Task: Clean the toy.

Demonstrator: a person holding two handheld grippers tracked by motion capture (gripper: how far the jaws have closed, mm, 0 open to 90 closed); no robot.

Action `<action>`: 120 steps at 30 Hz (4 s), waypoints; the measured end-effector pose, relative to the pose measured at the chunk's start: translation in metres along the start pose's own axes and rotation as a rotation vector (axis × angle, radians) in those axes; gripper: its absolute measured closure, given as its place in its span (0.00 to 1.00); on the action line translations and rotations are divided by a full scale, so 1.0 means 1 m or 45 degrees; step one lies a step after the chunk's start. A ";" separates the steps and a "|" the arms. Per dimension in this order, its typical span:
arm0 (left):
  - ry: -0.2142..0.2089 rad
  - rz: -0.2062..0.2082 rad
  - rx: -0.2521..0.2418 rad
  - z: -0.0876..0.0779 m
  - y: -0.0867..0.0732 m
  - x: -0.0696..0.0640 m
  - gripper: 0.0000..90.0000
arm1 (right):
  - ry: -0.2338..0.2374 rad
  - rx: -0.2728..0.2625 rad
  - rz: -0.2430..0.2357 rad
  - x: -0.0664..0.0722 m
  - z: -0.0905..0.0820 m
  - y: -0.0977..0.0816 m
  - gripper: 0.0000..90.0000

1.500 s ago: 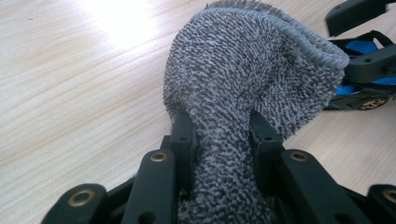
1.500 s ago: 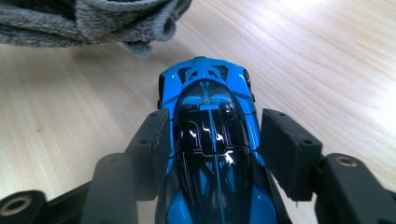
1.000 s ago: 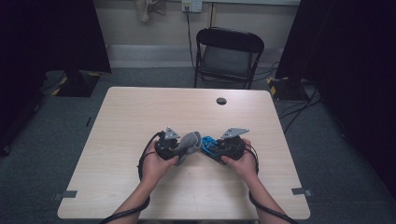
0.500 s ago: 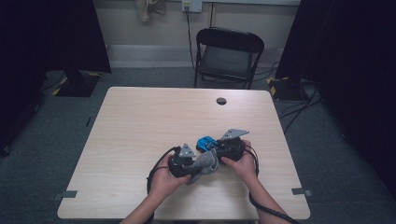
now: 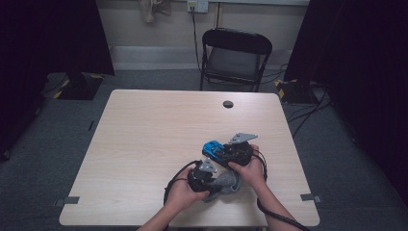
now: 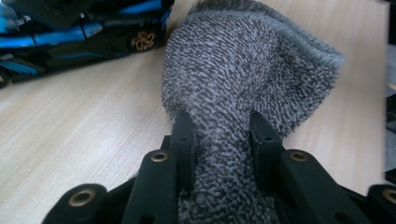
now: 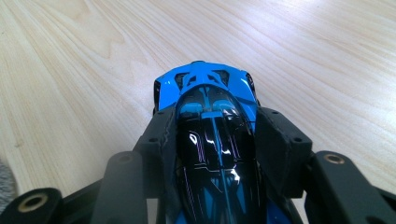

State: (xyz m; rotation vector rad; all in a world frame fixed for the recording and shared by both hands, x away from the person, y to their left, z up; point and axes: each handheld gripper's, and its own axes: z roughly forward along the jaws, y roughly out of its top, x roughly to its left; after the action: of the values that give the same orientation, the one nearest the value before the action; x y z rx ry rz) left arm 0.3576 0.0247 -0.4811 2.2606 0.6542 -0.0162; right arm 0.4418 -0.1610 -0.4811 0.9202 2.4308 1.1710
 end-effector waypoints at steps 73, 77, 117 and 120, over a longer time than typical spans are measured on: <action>0.357 -0.324 -0.035 -0.028 0.004 0.096 0.77 | -0.012 -0.029 -0.019 0.002 0.000 -0.003 0.56; 0.380 -0.342 -0.039 -0.030 0.002 0.100 0.77 | -0.012 -0.029 -0.018 0.002 0.000 -0.003 0.56; 0.275 -0.233 -0.120 -0.049 -0.012 0.051 0.76 | 0.001 -0.030 -0.002 0.000 0.000 -0.003 0.56; 0.227 -0.210 -0.115 -0.039 -0.010 0.041 0.76 | 0.000 -0.026 -0.004 0.000 0.000 -0.003 0.56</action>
State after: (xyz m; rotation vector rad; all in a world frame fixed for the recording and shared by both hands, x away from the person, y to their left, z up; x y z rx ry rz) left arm 0.3817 0.0760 -0.4691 2.1317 0.9161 0.1331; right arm 0.4402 -0.1627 -0.4833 0.9104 2.4145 1.1924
